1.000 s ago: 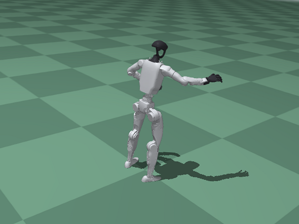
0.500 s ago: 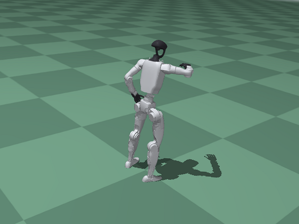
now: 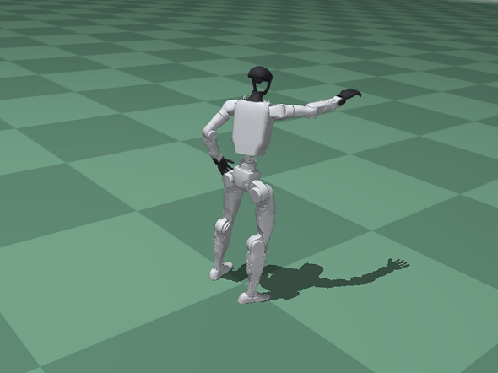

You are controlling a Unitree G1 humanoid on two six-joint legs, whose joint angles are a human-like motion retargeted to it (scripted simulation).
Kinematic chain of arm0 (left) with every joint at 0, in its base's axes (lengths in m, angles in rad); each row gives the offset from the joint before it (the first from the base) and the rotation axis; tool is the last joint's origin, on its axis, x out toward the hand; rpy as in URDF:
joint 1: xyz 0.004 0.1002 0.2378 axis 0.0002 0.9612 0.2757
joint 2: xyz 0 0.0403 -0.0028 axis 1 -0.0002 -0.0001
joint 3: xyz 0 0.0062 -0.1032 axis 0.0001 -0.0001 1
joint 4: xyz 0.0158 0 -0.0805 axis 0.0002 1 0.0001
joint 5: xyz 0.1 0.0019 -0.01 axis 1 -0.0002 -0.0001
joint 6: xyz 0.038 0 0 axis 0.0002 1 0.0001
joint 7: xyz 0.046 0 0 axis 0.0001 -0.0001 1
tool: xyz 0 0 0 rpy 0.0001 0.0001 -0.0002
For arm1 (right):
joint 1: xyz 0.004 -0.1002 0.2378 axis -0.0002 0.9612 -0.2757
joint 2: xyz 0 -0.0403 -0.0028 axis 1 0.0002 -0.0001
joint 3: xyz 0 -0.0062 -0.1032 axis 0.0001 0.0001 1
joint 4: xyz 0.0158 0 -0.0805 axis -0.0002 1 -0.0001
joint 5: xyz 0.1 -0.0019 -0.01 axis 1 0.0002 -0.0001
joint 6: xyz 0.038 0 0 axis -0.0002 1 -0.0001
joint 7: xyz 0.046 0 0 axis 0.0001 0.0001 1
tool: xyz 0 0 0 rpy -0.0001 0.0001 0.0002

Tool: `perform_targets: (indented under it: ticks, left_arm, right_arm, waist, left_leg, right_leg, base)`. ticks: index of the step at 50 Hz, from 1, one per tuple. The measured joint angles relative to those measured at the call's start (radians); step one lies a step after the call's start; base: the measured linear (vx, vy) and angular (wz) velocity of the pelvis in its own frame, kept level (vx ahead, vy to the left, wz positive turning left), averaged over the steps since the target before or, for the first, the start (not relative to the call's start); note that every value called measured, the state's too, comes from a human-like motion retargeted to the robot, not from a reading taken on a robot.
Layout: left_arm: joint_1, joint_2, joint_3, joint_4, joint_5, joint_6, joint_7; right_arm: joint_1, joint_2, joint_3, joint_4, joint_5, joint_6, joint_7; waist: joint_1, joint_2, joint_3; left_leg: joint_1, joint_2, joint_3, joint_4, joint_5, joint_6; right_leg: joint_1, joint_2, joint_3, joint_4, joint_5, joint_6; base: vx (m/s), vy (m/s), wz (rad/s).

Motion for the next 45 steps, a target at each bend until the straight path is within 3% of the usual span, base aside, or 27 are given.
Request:
perform_targets:
  ticks: [5, 9, 15, 20, 27, 32, 40, 45]
  left_arm:
    - [-0.018, -0.02, -0.004, -0.006, -0.047, 0.003, 0.029]
    - [-0.02, -0.036, 0.011, -0.024, -0.085, 0.01, 0.042]
    - [0.004, -0.048, 0.018, -0.05, -0.11, 0.025, 0.038]
    - [0.037, -0.053, 0.011, -0.079, -0.091, 0.018, 0.025]
    - [0.077, -0.059, 0.02, -0.111, -0.073, -0.009, 0.053]
    - [0.065, -0.037, 0.001, -0.11, -0.064, -0.014, 0.067]
    - [0.006, 0.024, -0.06, -0.087, -0.052, -0.002, -0.006]
    - [-0.025, 0.027, -0.091, -0.071, -0.063, 0.012, -0.04]
  right_arm:
    - [-0.128, 0.116, 0.153, -0.25, 0.014, -0.031, -0.041]
    - [-0.101, 0.118, 0.167, -0.606, 0.078, -0.063, -0.038]
    - [0.1, 0.027, 0.089, -1.038, 0.169, -0.105, 0.053]
    - [0.419, -0.111, -0.101, -1.179, 0.173, -0.126, 0.134]
    - [0.857, -0.214, -0.484, -0.947, 0.048, -0.124, 0.14]
    - [0.869, -0.241, -0.56, -0.572, -0.081, -0.07, 0.117]
    - [0.351, -0.163, -0.28, 0.072, -0.036, 0.026, 0.089]
    - [0.029, -0.072, -0.023, 0.139, 0.033, 0.042, 0.063]
  waist:
    - [0.028, 0.015, -0.012]
    - [0.018, 0.023, -0.011]
    - [-0.039, 0.029, 0.002]
    - [-0.109, 0.033, 0.015]
    - [-0.179, 0.022, 0.022]
    - [-0.151, 0.009, 0.026]
    - [-0.039, 0.002, 0.026]
    - [0.015, 0.019, 0.019]
  left_leg:
    - [-0.012, 0.033, 0.032, -0.005, 0.009, -0.004]
    - [-0.024, 0.053, 0.04, -0.005, 0.016, -0.008]
    - [-0.032, 0.054, 0.024, -0.005, 0.021, -0.003]
    - [-0.033, 0.044, -0.005, -0.005, 0.021, 0.002]
    - [-0.031, 0.028, -0.046, -0.005, 0.021, -0.004]
    - [-0.029, 0.015, -0.067, -0.005, 0.022, -0.01]
    - [-0.044, 0.009, -0.082, -0.005, 0.031, -0.016]
    - [-0.06, 0.008, -0.085, -0.005, 0.039, -0.013]
  right_leg:
    - [-0.021, 0.043, 0.023, -0.031, 0.022, 0.001]
    - [-0.033, 0.068, 0.026, -0.045, 0.032, 0.001]
    - [-0.035, 0.068, 0.012, -0.039, 0.023, 0.001]
    - [-0.028, 0.052, -0.011, -0.017, 0.007, 0.001]
    - [-0.013, 0.027, -0.046, 0.009, -0.014, 0.001]
    - [0.001, 0.01, -0.064, 0.014, -0.021, 0.001]
    - [0.006, 0.008, -0.079, -0.003, -0.014, -0.001]
    - [0.002, 0.012, -0.082, -0.025, -0.002, 0.001]
  base:
    - [-0.04, -0.12, -0.34]
    - [-0.03, -0.1, -0.15]
    - [0.0, -0.01, 0.07]
    - [0.02, 0.03, 0.28]
    - [0.02, 0.04, 0.3]
    - [0.01, 0.04, 0.23]
    - [0.0, 0.0, 0.02]
    - [0.0, 0.0, 0.0]
